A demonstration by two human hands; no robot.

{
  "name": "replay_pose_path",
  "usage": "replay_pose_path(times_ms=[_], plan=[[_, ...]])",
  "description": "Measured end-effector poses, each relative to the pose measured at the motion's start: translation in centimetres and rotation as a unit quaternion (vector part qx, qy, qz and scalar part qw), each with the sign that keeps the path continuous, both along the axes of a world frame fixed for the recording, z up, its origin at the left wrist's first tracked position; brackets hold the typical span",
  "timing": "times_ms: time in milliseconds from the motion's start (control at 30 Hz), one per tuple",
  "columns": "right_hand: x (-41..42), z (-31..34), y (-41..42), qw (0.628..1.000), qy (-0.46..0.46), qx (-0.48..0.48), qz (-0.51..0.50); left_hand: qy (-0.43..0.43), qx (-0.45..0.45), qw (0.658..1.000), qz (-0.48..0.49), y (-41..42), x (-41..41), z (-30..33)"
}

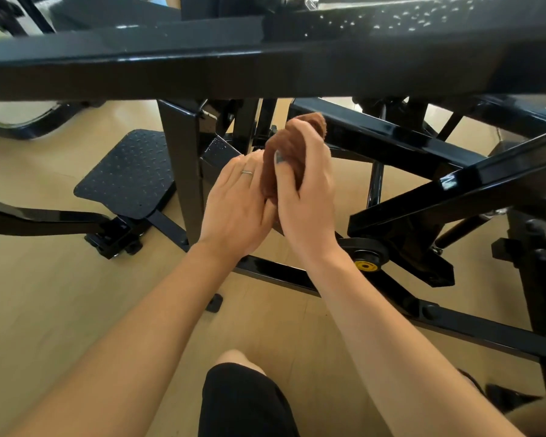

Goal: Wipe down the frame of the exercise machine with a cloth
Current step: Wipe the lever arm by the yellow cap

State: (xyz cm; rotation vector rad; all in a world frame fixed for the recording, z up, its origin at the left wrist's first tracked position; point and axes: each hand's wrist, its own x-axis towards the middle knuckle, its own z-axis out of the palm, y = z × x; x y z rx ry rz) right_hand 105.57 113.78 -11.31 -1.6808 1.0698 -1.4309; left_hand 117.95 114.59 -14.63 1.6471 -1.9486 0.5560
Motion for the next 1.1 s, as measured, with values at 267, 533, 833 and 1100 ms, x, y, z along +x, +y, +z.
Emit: replay_pose_path(times_ms=[267, 533, 833, 1100], plan=[[-0.8, -1.5, -0.5, 0.994, 0.083, -0.054, 0.035, -0.12, -0.026, 0.991, 0.057, 3.2, 4.2, 0.4], [0.7, -1.2, 0.9, 0.995, 0.082, -0.036, -0.046, 0.176, -0.167, 0.943, 0.228, 3.3, 6.6, 2.9], [4.6, 5.4, -1.6, 0.923, 0.384, -0.03, -0.002, 0.409, -0.106, 0.9, 0.109, -0.7, 4.3, 1.5], [7.7, 6.2, -0.2, 0.975, 0.202, 0.084, 0.047, 0.409, -0.064, 0.903, 0.117, -0.6, 5.2, 1.6]])
